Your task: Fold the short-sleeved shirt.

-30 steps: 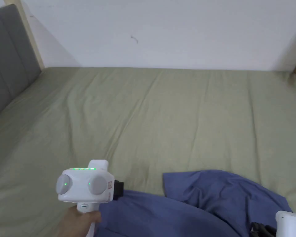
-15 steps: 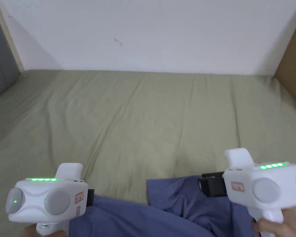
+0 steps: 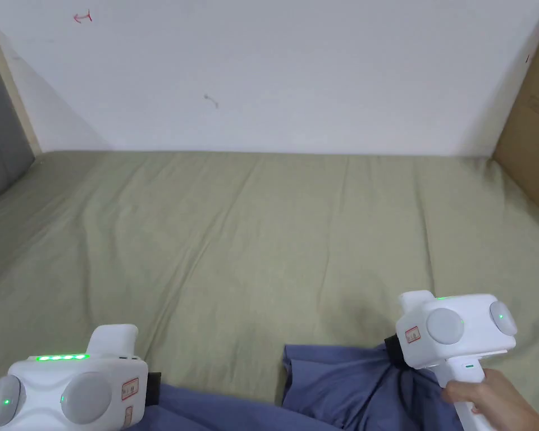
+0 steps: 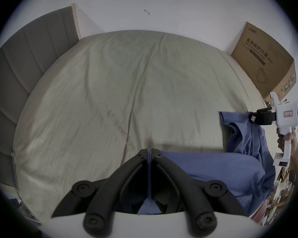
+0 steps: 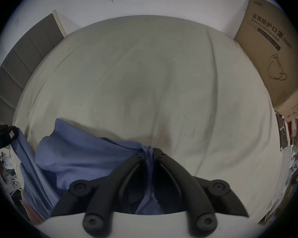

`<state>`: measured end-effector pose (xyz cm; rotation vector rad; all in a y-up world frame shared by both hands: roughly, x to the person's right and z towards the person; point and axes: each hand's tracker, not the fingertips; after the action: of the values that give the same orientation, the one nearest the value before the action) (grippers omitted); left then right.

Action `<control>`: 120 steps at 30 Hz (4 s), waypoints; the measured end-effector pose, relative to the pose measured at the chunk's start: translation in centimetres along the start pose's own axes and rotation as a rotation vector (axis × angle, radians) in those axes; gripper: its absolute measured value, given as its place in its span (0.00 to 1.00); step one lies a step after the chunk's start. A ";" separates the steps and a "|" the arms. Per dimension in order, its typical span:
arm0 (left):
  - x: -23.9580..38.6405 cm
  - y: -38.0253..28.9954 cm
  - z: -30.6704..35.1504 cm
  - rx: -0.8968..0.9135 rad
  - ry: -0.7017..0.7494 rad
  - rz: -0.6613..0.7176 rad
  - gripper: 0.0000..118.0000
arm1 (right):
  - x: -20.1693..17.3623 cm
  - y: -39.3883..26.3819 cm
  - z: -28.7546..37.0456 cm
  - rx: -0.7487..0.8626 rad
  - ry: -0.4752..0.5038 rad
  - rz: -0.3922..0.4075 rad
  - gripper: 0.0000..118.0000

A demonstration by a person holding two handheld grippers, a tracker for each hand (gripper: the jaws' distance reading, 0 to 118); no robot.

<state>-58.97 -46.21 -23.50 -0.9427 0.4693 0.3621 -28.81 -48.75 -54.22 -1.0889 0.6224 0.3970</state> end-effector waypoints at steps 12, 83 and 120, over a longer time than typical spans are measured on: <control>-1.4 3.4 12.3 0.215 0.064 -0.008 0.02 | 7.7 0.7 20.7 0.351 -0.116 -0.227 0.07; -1.6 12.0 -7.4 0.090 0.270 -0.040 0.02 | 10.5 3.9 4.0 0.132 -0.161 -0.316 0.07; -2.2 -21.8 17.0 0.122 0.103 -0.078 0.90 | 2.2 -34.4 22.0 0.196 -0.028 -0.385 0.82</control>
<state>-46.34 -43.96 1.07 -0.8610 0.5412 0.2126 -1.04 -43.25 -24.66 -0.9862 0.4048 0.0168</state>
